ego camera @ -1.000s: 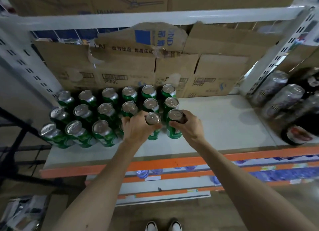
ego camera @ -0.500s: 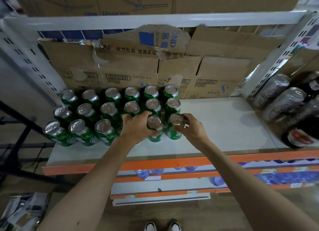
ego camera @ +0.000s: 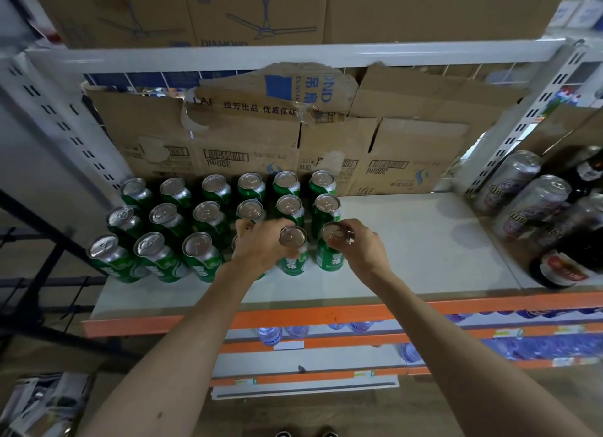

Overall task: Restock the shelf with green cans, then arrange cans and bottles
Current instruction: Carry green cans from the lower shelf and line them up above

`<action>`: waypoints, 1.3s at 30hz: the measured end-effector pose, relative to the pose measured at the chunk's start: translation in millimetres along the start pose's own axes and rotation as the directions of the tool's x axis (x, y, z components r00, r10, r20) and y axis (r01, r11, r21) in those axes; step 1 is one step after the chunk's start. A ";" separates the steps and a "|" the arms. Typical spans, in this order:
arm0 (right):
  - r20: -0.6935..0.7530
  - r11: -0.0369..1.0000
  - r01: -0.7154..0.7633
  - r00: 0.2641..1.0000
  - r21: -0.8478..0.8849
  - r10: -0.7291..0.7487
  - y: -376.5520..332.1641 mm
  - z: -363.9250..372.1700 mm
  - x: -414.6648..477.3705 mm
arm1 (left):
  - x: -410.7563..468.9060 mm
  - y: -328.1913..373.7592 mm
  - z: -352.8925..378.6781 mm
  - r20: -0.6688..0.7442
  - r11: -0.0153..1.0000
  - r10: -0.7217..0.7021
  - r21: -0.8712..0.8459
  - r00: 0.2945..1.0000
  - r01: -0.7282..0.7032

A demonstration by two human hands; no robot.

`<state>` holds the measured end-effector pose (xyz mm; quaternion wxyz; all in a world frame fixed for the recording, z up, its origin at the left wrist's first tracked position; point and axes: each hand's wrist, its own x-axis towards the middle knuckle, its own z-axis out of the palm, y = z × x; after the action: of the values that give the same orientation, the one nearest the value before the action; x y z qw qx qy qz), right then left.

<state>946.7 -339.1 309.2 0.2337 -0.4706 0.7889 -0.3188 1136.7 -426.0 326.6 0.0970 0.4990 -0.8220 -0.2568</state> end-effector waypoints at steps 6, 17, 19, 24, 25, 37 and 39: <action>-0.007 1.000 -0.029 1.000 -0.002 0.029 -3.7 -0.3 -0.8 | 0.0 -2.8 4.4 -0.051 0.999 0.044 0.034 0.998 -0.042; -0.039 0.998 -0.057 0.998 -0.011 0.056 -7.9 0.5 -7.2 | -0.5 -4.0 0.0 -0.035 0.993 0.083 0.090 0.996 -0.080; -0.051 0.998 -0.059 0.997 -0.007 0.058 -8.4 0.3 -8.7 | -0.4 -5.3 -2.6 -0.021 0.989 0.098 0.115 0.995 -0.095; -0.065 0.996 -0.010 0.998 -0.084 0.004 -10.0 5.8 -19.2 | -2.3 -5.1 -6.2 -0.027 0.983 0.102 0.154 0.994 -0.097; -0.073 0.995 -0.006 0.997 -0.097 -0.001 -10.0 6.7 -20.8 | -2.7 -3.9 -6.0 -0.026 0.984 0.099 0.153 0.995 -0.094; -0.077 0.997 -0.014 0.997 -0.081 0.008 -10.4 7.9 -22.0 | -4.2 -1.0 -9.7 0.016 0.979 0.075 0.187 0.997 -0.076; -0.074 0.997 -0.018 0.997 -0.076 0.012 -10.0 7.9 -21.6 | -4.2 -1.0 -9.9 0.015 0.980 0.068 0.187 0.998 -0.070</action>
<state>967.6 -325.7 312.5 0.1886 -0.4611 0.8122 -0.3036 1143.6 -425.9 334.9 0.0550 0.4759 -0.8598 -0.1767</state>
